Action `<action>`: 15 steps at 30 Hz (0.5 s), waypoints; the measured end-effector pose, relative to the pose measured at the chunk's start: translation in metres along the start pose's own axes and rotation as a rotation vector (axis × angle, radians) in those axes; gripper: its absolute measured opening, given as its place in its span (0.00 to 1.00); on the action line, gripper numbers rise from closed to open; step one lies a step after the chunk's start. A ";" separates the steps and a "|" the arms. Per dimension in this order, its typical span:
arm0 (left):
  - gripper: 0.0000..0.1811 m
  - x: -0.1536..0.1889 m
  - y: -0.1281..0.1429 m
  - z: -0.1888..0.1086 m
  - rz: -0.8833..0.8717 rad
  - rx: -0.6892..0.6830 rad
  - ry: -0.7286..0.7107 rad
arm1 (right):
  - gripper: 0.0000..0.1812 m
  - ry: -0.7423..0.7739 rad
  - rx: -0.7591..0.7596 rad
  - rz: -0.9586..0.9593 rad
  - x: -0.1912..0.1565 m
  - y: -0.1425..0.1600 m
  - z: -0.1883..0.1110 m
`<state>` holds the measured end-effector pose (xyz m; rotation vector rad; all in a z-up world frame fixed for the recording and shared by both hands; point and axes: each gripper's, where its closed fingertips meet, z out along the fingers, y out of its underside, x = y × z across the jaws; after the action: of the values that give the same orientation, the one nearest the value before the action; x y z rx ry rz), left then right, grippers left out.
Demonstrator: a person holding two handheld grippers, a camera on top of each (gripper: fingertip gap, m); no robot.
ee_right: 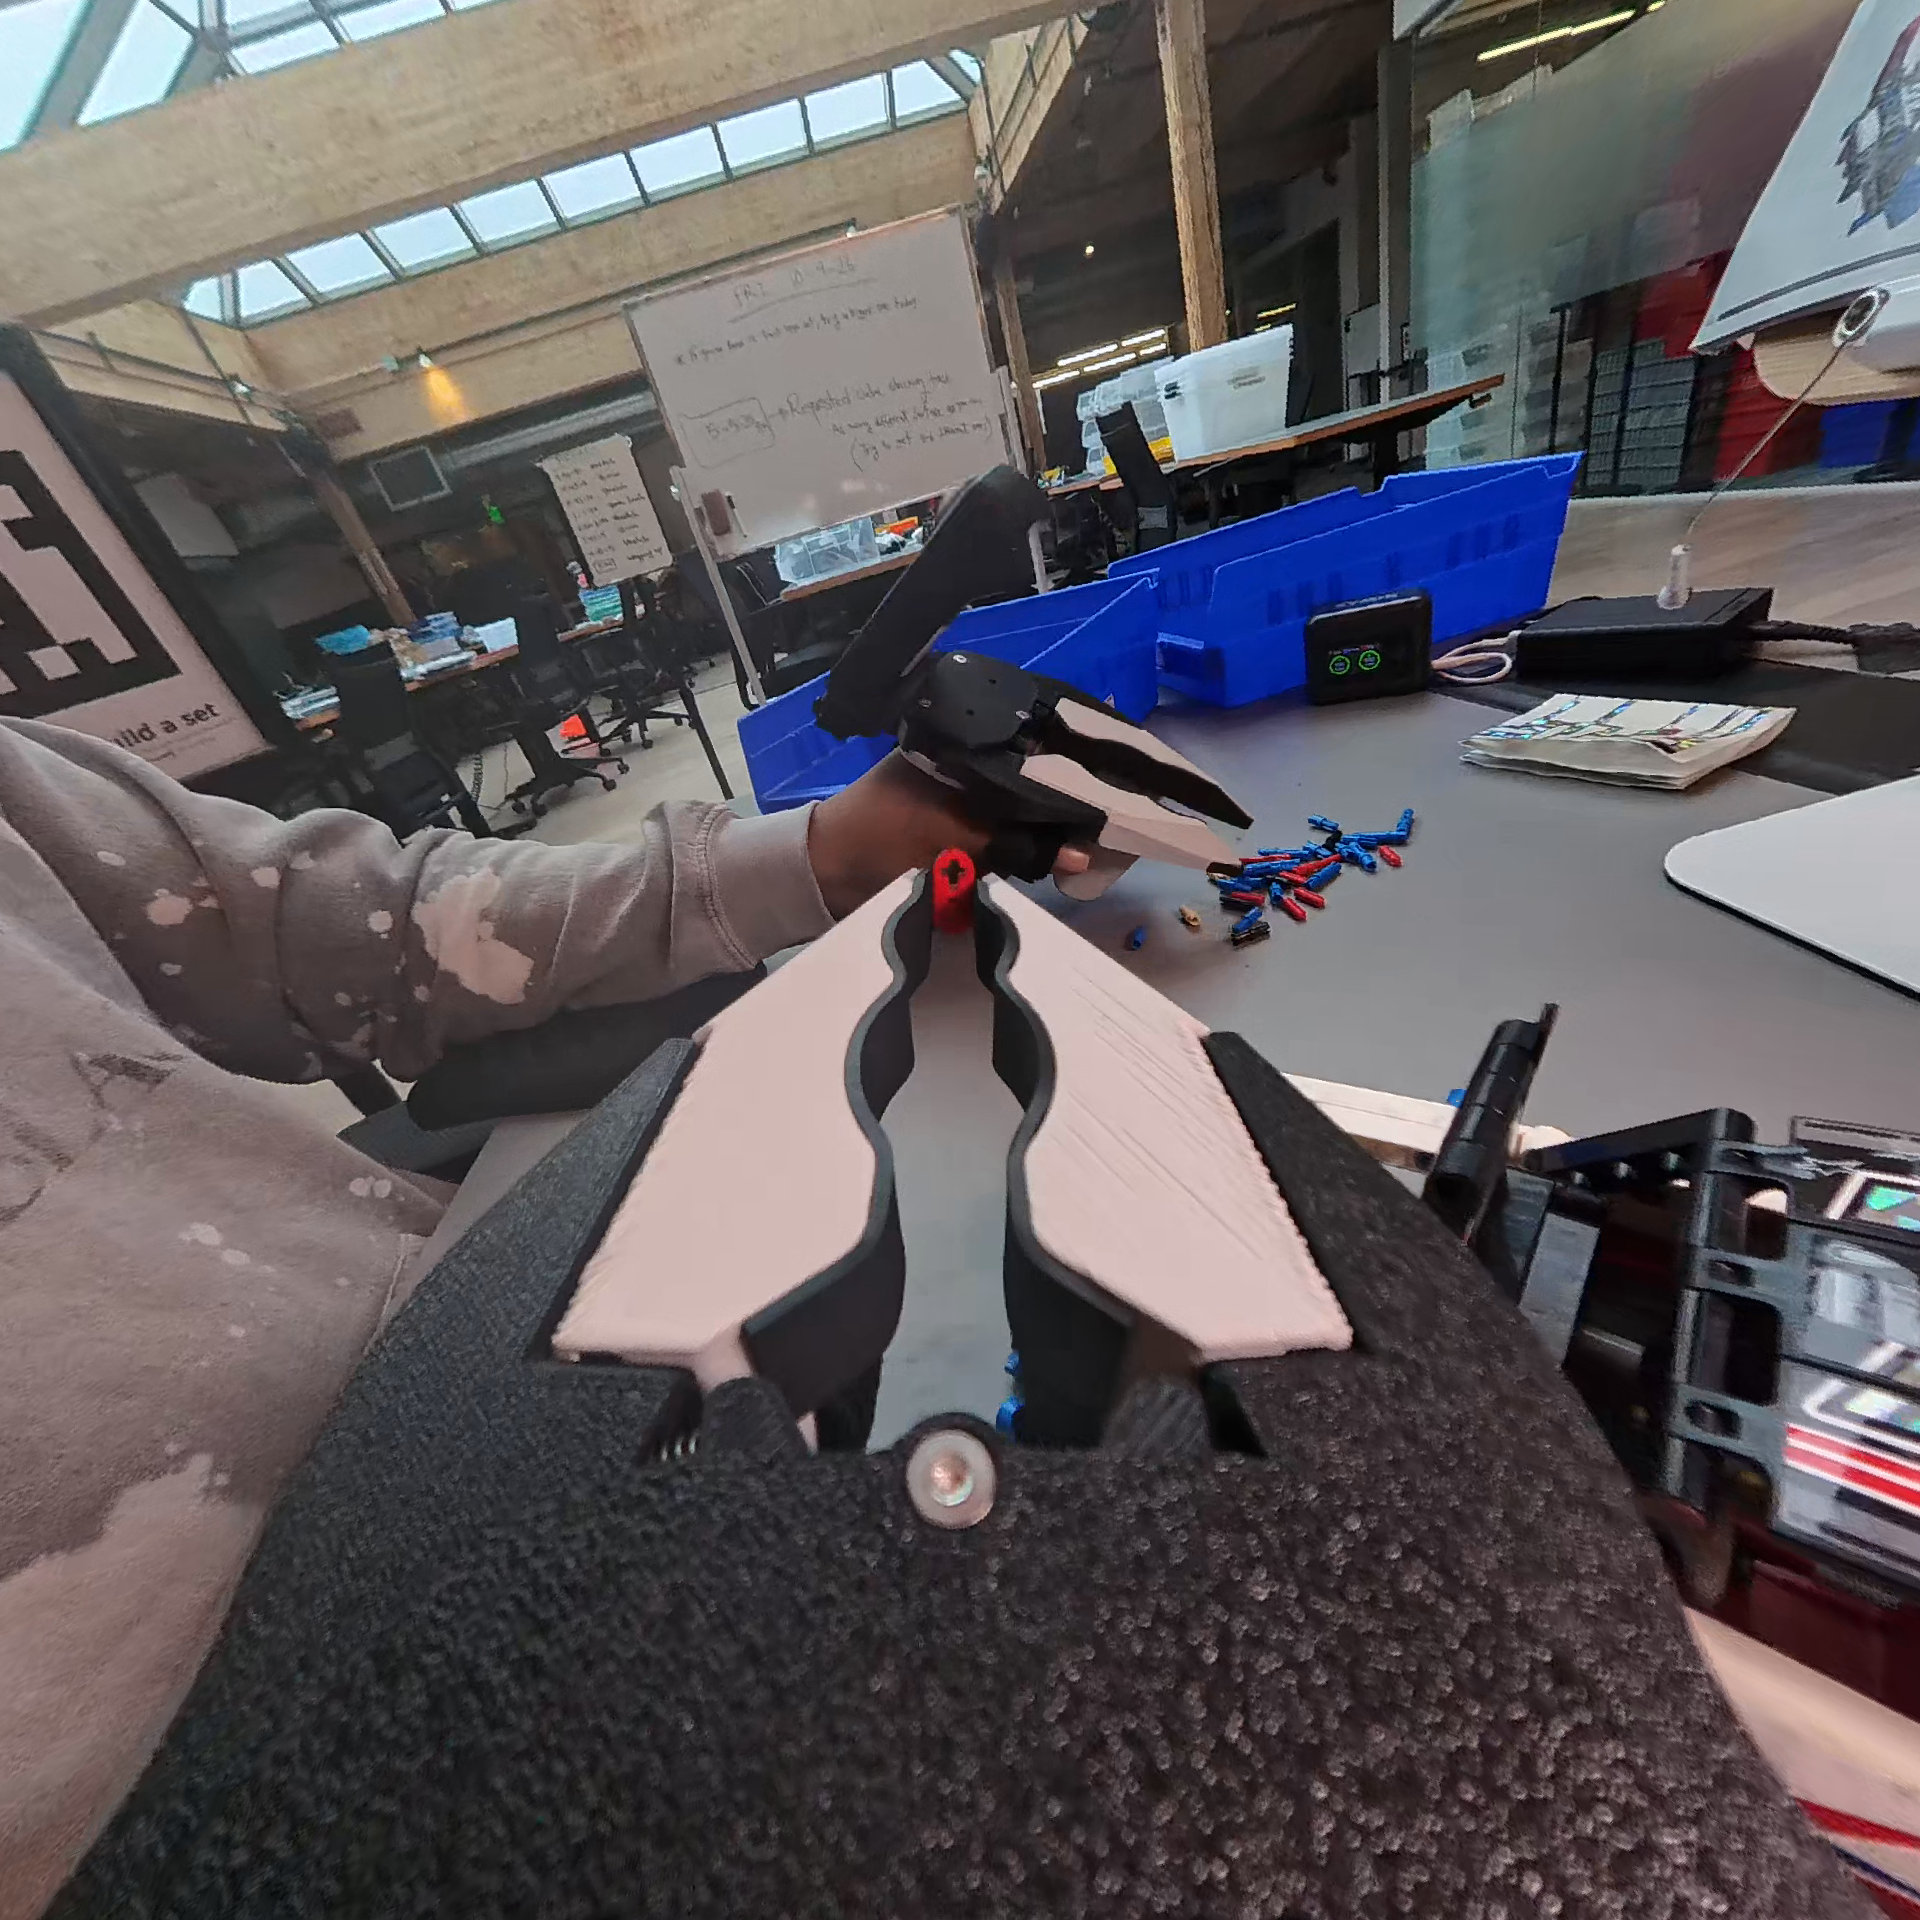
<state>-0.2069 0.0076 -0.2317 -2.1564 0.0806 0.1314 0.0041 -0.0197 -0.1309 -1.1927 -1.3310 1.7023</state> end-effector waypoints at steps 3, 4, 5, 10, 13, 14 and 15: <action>0.21 0.047 -0.031 -0.024 -0.020 0.191 0.238 | 0.03 0.010 0.021 0.020 -0.001 -0.003 0.005; 0.20 0.075 -0.044 -0.040 -0.047 0.267 0.393 | 0.03 0.001 0.042 0.035 -0.004 -0.006 0.006; 0.19 0.105 -0.056 -0.059 -0.078 0.332 0.566 | 0.03 -0.013 0.068 0.057 -0.008 -0.012 0.008; 0.13 0.183 -0.072 -0.111 -0.075 0.464 0.936 | 0.03 -0.057 0.130 0.176 -0.023 -0.026 0.016; 0.12 0.192 -0.077 -0.122 -0.083 0.495 0.983 | 0.04 -0.054 0.110 0.197 -0.028 -0.018 0.020; 0.11 0.193 -0.079 -0.126 -0.099 0.506 1.004 | 0.04 -0.060 0.097 0.204 -0.030 -0.014 0.020; 0.10 0.193 -0.081 -0.128 -0.112 0.512 1.017 | 0.04 -0.065 0.085 0.209 -0.030 -0.010 0.021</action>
<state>0.0011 -0.0552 -0.1189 -1.5179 0.5121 -0.9552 -0.0047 -0.0514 -0.1123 -1.2738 -1.1932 1.9390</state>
